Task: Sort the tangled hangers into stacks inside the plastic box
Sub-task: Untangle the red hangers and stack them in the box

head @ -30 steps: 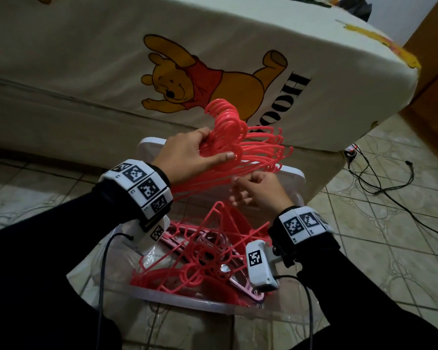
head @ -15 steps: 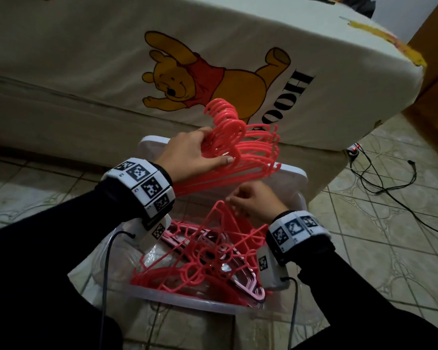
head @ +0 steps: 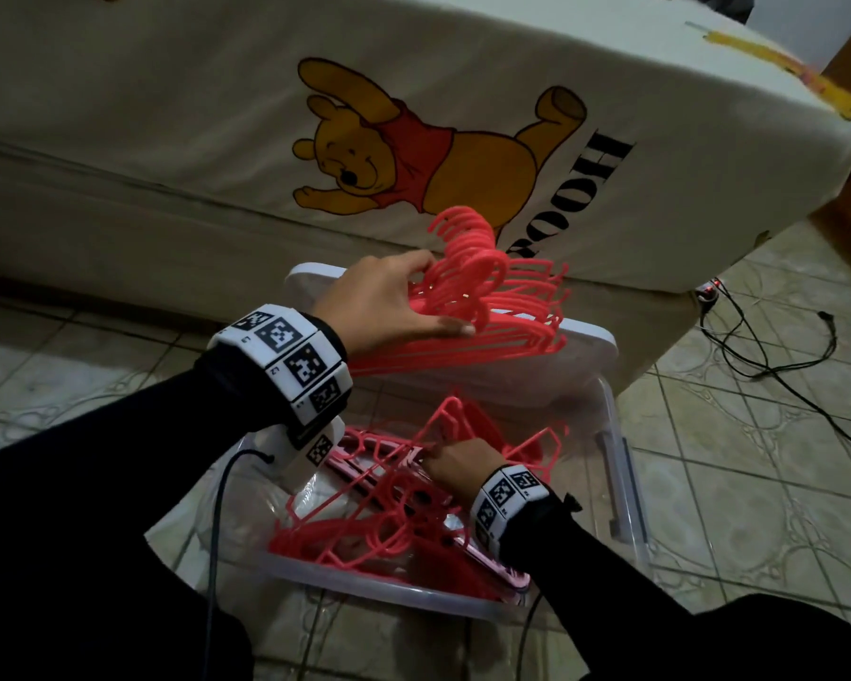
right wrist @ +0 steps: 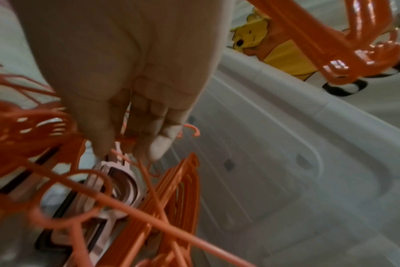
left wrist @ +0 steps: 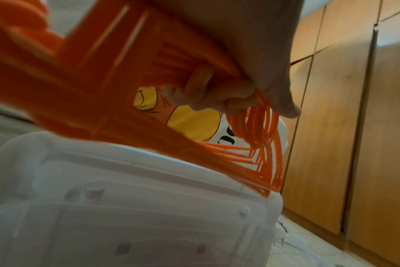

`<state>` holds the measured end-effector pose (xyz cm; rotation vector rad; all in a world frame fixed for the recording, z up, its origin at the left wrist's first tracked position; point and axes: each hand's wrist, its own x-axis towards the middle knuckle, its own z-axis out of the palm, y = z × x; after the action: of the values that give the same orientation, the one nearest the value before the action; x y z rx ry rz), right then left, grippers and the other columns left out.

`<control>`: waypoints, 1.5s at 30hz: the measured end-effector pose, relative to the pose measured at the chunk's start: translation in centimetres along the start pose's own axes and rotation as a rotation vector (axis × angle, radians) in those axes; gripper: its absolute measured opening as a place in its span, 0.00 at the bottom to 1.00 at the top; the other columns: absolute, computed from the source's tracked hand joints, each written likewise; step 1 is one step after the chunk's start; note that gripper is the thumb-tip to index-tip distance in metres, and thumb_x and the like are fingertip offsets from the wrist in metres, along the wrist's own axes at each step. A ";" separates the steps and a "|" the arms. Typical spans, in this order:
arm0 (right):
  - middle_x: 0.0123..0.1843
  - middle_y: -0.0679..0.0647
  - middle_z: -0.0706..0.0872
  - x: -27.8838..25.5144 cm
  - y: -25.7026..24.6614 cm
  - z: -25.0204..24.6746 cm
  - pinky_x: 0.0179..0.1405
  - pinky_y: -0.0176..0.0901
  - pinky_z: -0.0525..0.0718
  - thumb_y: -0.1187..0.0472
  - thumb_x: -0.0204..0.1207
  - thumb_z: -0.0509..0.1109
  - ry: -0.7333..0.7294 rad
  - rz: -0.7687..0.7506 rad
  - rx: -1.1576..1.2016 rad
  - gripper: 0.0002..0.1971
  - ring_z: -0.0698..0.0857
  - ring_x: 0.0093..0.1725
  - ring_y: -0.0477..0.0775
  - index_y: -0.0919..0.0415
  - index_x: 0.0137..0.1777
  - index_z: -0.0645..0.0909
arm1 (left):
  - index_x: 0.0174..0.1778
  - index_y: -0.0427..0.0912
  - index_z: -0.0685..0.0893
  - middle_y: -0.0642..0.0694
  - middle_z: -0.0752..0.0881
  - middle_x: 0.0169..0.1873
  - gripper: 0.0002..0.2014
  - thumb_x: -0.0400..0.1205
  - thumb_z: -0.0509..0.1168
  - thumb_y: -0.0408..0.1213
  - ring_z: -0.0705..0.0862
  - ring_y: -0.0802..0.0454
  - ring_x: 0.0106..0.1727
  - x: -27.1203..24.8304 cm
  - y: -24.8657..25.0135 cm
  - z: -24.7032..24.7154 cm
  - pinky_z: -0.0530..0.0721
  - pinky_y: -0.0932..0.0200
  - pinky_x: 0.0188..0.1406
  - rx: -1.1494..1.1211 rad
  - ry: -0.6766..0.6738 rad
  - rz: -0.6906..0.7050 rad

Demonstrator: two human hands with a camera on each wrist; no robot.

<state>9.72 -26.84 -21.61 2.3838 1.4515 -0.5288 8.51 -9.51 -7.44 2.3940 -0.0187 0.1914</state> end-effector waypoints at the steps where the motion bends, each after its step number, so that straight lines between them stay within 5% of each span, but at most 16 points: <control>1: 0.61 0.63 0.83 0.0 0.0 0.1 0.43 0.56 0.81 0.61 0.83 0.56 -0.003 -0.001 0.013 0.16 0.84 0.56 0.67 0.62 0.67 0.76 | 0.54 0.51 0.82 0.55 0.88 0.46 0.40 0.54 0.66 0.76 0.86 0.57 0.46 -0.1 -0.1 -0.1 0.85 0.51 0.52 0.012 -0.012 0.003; 7: 0.66 0.68 0.78 0.5 1.0 -1.3 0.48 0.55 0.79 0.69 0.80 0.57 0.017 0.059 0.112 0.18 0.81 0.61 0.67 0.67 0.69 0.73 | 0.57 0.51 0.81 0.56 0.89 0.46 0.41 0.54 0.66 0.75 0.87 0.59 0.47 -0.4 -0.4 -0.6 0.85 0.48 0.52 0.001 -0.018 0.022; 12: 0.61 0.64 0.83 -0.8 2.3 -3.1 0.55 0.55 0.79 0.64 0.79 0.61 0.092 0.110 0.185 0.14 0.82 0.61 0.65 0.65 0.63 0.77 | 0.56 0.50 0.82 0.55 0.89 0.46 0.41 0.56 0.64 0.77 0.87 0.56 0.47 -0.2 -0.4 -1.0 0.84 0.47 0.49 0.036 0.030 0.033; 18: 0.53 0.65 0.84 -3.0 2.2 -3.7 0.47 0.54 0.81 0.67 0.77 0.59 0.094 0.171 0.352 0.21 0.84 0.52 0.66 0.56 0.69 0.61 | 0.56 0.53 0.84 0.57 0.89 0.47 0.31 0.62 0.73 0.68 0.86 0.62 0.50 0.5 -0.7 -1.4 0.84 0.50 0.58 -0.141 0.100 -0.034; 23: 0.46 0.57 0.84 -4.6 1.5 -4.0 0.41 0.40 0.78 0.66 0.77 0.62 0.174 0.224 0.778 0.20 0.83 0.40 0.55 0.52 0.68 0.70 | 0.50 0.62 0.85 0.62 0.89 0.45 0.26 0.59 0.73 0.68 0.85 0.69 0.50 1.0 -0.8 -1.9 0.83 0.56 0.60 -0.227 0.139 -0.033; 27: 0.44 0.59 0.85 -5.1 0.5 -4.9 0.42 0.50 0.85 0.73 0.77 0.63 0.286 0.316 1.268 0.13 0.84 0.40 0.56 0.56 0.55 0.76 | 0.45 0.70 0.81 0.74 0.86 0.39 0.21 0.59 0.72 0.70 0.83 0.77 0.46 0.9 -0.6 -1.9 0.81 0.66 0.50 -0.238 0.177 -0.042; 29: 0.40 0.62 0.84 -5.3 -0.2 -5.8 0.41 0.53 0.85 0.74 0.79 0.61 0.347 0.300 1.472 0.09 0.84 0.35 0.58 0.61 0.49 0.78 | 0.49 0.68 0.82 0.71 0.87 0.42 0.25 0.59 0.71 0.72 0.84 0.75 0.48 1.1 -0.8 -1.8 0.83 0.62 0.53 -0.246 0.202 -0.049; 32: 0.35 0.62 0.84 -5.4 -0.9 -7.1 0.30 0.43 0.87 0.74 0.81 0.61 0.483 0.221 1.712 0.05 0.85 0.27 0.54 0.69 0.48 0.79 | 0.51 0.63 0.83 0.62 0.89 0.46 0.31 0.56 0.69 0.76 0.86 0.66 0.50 1.3 -1.3 -1.7 0.85 0.50 0.57 -0.253 0.218 -0.071; 34: 0.35 0.59 0.86 -5.4 -0.7 -7.9 0.24 0.36 0.83 0.72 0.79 0.65 0.649 0.221 1.634 0.04 0.82 0.24 0.47 0.70 0.47 0.81 | 0.48 0.63 0.83 0.63 0.89 0.43 0.30 0.56 0.68 0.77 0.87 0.67 0.48 1.3 -1.5 -1.7 0.86 0.50 0.56 -0.245 0.228 -0.082; 38: 0.36 0.54 0.88 -5.2 0.4 -9.2 0.29 0.36 0.73 0.65 0.74 0.73 0.900 0.264 1.358 0.02 0.76 0.25 0.37 0.63 0.42 0.88 | 0.51 0.60 0.85 0.60 0.90 0.43 0.33 0.57 0.69 0.76 0.87 0.64 0.48 0.9 -1.4 -1.3 0.86 0.49 0.55 -0.237 0.190 -0.084; 42: 0.30 0.55 0.85 -4.6 1.1 -10.7 0.32 0.44 0.76 0.63 0.72 0.76 1.043 0.271 1.235 0.04 0.77 0.30 0.47 0.63 0.38 0.87 | 0.52 0.55 0.85 0.62 0.89 0.41 0.33 0.57 0.68 0.73 0.86 0.70 0.44 0.3 -0.9 -0.3 0.83 0.65 0.45 -0.234 0.175 -0.067; 45: 0.27 0.45 0.82 -4.2 1.3 -11.3 0.33 0.42 0.78 0.62 0.72 0.75 1.048 0.270 1.167 0.05 0.77 0.29 0.42 0.59 0.36 0.86 | 0.54 0.49 0.86 0.55 0.90 0.44 0.35 0.60 0.69 0.70 0.88 0.61 0.47 0.2 -0.5 0.4 0.85 0.53 0.53 -0.315 0.136 -0.069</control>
<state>10.82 -25.76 -9.59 4.1337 1.1621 0.0779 8.80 -9.37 -8.04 2.0604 0.0910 0.2955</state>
